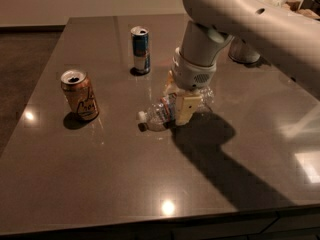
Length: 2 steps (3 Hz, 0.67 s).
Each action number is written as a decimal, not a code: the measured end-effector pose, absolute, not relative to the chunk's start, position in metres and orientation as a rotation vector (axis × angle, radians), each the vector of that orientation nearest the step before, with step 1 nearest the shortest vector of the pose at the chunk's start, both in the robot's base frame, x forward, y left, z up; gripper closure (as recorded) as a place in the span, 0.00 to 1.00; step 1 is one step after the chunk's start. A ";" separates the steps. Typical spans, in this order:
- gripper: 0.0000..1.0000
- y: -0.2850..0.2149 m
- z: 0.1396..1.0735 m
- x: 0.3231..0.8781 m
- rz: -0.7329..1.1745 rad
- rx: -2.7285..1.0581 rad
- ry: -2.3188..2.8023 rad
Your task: Pick water bottle
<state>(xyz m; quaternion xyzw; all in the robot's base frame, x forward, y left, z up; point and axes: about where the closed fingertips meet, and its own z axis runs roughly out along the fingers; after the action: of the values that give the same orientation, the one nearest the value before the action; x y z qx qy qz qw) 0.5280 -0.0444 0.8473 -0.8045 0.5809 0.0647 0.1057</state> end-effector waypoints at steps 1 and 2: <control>0.64 -0.045 0.856 0.530 0.211 -2.360 1.700; 0.88 -0.047 0.882 0.531 0.230 -2.321 1.673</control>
Offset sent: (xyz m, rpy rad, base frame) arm 0.0035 -0.0066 0.0709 0.1239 -0.0235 -0.0043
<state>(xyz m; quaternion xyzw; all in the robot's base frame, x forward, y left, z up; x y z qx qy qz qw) 0.5308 -0.0466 0.8822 -0.8012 0.5775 0.0793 0.1350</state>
